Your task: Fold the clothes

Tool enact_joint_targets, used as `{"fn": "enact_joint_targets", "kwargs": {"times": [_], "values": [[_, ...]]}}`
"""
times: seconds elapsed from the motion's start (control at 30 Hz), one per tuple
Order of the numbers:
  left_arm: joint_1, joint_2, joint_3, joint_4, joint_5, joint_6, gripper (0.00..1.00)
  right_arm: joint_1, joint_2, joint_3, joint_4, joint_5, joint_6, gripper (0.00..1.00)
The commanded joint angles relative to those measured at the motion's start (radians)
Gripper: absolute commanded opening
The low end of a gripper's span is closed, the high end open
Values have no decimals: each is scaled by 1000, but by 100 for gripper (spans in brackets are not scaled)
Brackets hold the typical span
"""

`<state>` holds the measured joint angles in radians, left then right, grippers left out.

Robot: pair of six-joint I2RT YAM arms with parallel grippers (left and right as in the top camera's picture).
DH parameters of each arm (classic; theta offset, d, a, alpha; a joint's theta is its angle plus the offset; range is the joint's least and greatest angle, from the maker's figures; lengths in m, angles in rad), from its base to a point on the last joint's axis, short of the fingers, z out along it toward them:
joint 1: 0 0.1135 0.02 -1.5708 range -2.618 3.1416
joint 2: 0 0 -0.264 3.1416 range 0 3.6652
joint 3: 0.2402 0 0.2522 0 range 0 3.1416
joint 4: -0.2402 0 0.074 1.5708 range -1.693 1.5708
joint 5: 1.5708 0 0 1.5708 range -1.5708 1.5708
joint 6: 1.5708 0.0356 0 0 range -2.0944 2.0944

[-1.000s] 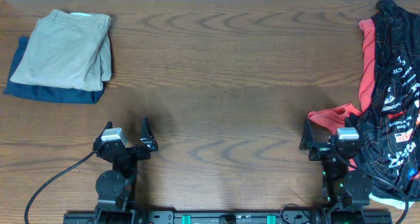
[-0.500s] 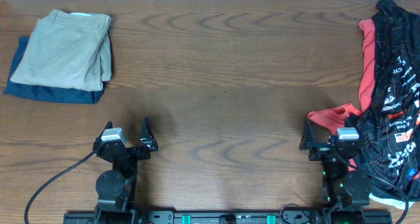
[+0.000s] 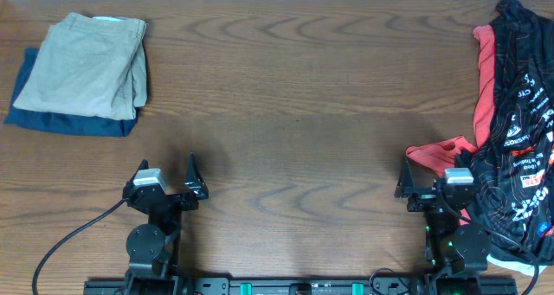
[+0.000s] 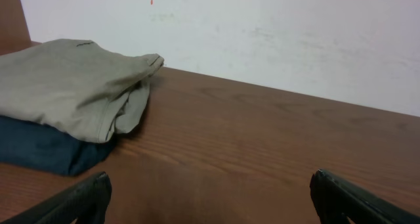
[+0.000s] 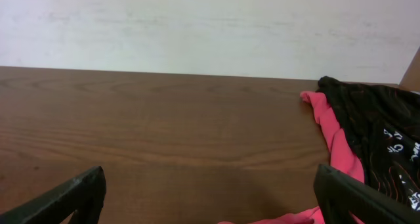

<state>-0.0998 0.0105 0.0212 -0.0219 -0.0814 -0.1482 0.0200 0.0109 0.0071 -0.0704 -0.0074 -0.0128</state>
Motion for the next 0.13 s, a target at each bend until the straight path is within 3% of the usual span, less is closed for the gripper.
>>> {"fn": "enact_joint_targets", "kwargs": {"times": [0.0, 0.1], "values": [[5, -6, -17, -42, -9, 17, 98, 13, -6, -2, -4, -4, -19, 99], [5, -6, -17, -42, -9, 17, 98, 13, -6, -2, -4, -4, -19, 99]]}}
